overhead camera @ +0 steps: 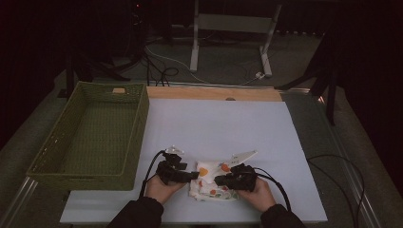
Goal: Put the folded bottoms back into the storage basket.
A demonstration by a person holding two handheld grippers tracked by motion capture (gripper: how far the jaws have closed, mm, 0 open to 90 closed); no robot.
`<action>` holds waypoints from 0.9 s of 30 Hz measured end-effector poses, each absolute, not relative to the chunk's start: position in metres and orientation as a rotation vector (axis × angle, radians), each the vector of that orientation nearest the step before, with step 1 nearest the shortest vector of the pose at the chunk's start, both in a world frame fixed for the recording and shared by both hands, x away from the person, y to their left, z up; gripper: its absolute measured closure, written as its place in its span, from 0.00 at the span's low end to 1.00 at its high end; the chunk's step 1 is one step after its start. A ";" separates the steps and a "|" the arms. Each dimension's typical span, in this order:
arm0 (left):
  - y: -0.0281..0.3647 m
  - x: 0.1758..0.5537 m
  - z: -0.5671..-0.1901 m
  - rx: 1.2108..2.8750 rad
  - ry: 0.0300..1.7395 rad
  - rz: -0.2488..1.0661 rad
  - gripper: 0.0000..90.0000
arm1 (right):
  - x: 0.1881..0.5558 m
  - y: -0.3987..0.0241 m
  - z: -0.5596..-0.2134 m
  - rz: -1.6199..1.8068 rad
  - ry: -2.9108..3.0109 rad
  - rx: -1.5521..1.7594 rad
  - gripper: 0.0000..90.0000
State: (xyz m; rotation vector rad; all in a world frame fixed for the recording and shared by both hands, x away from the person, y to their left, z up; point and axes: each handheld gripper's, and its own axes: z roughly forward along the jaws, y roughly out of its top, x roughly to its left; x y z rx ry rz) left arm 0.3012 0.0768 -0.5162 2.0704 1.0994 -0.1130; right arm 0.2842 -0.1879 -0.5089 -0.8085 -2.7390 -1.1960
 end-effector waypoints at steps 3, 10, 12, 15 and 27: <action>0.073 0.301 -0.518 2.045 1.155 -0.186 0.36 | 0.281 -0.186 -0.511 -1.194 -2.732 -0.801 0.94; 0.071 0.304 -0.518 1.949 1.302 -0.282 0.35 | 0.267 -0.186 -0.515 -1.189 -2.745 -0.743 0.93; 0.071 0.304 -0.518 1.934 1.322 -0.294 0.34 | 0.266 -0.186 -0.515 -1.188 -2.742 -0.734 0.93; 0.070 0.304 -0.518 1.923 1.332 -0.302 0.34 | 0.265 -0.186 -0.514 -1.184 -2.745 -0.729 0.93; 0.066 0.303 -0.527 1.761 1.398 -0.528 0.39 | 0.257 -0.186 -0.516 -1.193 -2.779 -0.682 0.92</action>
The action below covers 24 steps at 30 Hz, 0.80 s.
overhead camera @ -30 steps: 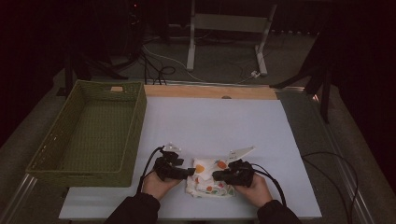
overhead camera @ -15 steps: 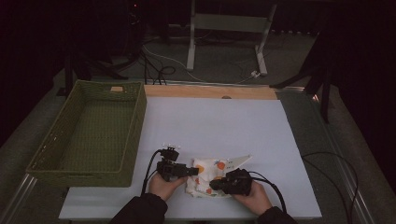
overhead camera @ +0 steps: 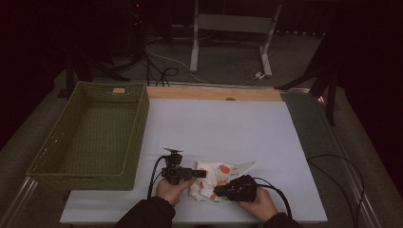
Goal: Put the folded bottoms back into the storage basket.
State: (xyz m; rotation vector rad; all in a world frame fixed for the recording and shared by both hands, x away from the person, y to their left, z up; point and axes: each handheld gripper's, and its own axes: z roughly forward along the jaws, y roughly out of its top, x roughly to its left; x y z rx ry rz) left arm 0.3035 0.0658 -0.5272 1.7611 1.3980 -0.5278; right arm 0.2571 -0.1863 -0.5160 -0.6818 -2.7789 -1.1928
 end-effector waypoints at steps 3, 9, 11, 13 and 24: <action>0.061 0.305 -0.527 1.766 1.397 -0.565 0.39 | 0.257 -0.186 -0.516 -1.193 -2.781 -0.675 0.92; 0.045 0.308 -0.530 1.802 1.365 -0.651 0.45 | 0.256 -0.185 -0.516 -1.188 -2.791 -0.657 0.91; 0.044 0.309 -0.532 1.794 1.361 -0.667 0.50 | 0.255 -0.185 -0.516 -1.188 -2.796 -0.650 0.91; 0.042 0.309 -0.535 1.813 1.336 -0.677 0.60 | 0.255 -0.185 -0.516 -1.190 -2.796 -0.651 0.91; 0.042 0.309 -0.543 1.825 1.221 -0.666 0.87 | 0.256 -0.191 -0.513 -1.222 -2.807 -0.696 0.76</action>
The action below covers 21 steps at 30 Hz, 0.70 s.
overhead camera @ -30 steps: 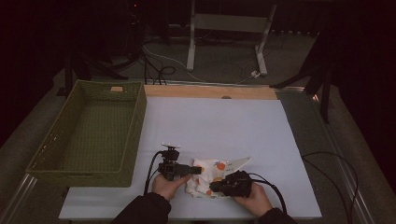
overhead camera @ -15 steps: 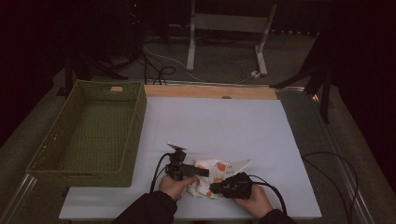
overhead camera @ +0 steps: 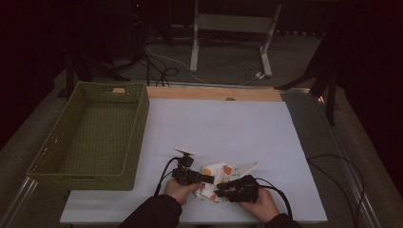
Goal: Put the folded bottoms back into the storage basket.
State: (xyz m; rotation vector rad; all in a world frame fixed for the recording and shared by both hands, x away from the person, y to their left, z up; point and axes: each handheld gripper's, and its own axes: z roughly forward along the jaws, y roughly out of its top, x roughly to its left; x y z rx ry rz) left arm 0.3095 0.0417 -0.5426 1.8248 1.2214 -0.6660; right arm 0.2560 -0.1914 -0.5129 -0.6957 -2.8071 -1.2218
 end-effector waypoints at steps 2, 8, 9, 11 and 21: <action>0.044 0.310 -0.541 1.807 1.221 -0.653 0.87 | 0.257 -0.195 -0.511 -1.240 -2.806 -0.721 0.72; 0.050 0.312 -0.536 1.804 1.218 -0.609 0.88 | 0.261 -0.209 -0.505 -1.276 -2.851 -0.770 0.60; 0.051 0.312 -0.535 1.802 1.220 -0.604 0.88 | 0.261 -0.211 -0.504 -1.272 -2.847 -0.795 0.58; 0.052 0.313 -0.535 1.801 1.221 -0.597 0.88 | 0.263 -0.217 -0.504 -1.287 -2.848 -0.816 0.56; 0.057 0.317 -0.524 1.801 1.212 -0.554 0.88 | 0.270 -0.247 -0.504 -1.285 -2.870 -0.987 0.44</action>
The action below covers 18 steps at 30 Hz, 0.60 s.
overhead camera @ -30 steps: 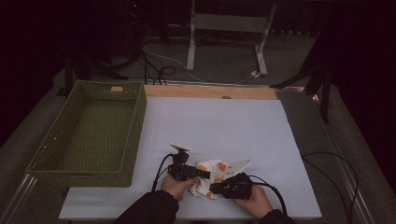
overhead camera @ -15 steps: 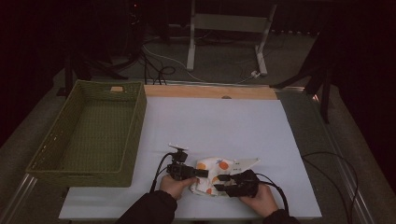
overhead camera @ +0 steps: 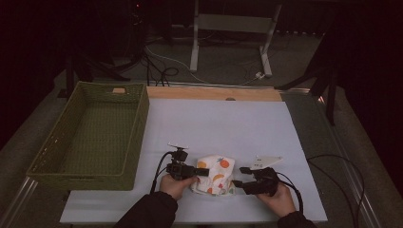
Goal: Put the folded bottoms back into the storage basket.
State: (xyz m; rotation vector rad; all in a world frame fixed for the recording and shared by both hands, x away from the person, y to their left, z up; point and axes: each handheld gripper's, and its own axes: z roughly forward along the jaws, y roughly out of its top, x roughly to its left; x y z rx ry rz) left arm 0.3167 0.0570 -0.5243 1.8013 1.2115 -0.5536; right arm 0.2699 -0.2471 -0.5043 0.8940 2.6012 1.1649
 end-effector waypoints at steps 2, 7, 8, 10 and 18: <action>0.059 0.318 -0.521 1.799 1.207 -0.545 0.88 | 0.271 -0.251 -0.504 1.158 2.588 0.900 0.42; 0.063 0.319 -0.518 1.798 1.208 -0.530 0.88 | 0.271 -0.256 -0.503 1.138 2.565 0.903 0.38; 0.064 0.319 -0.516 1.794 1.208 -0.524 0.88 | 0.271 -0.259 -0.503 1.132 2.559 0.912 0.37; 0.066 0.319 -0.515 1.796 1.202 -0.522 0.88 | 0.272 -0.262 -0.503 1.125 2.549 0.919 0.35; 0.071 0.322 -0.511 1.787 1.202 -0.512 0.88 | 0.273 -0.273 -0.504 1.109 2.524 0.977 0.30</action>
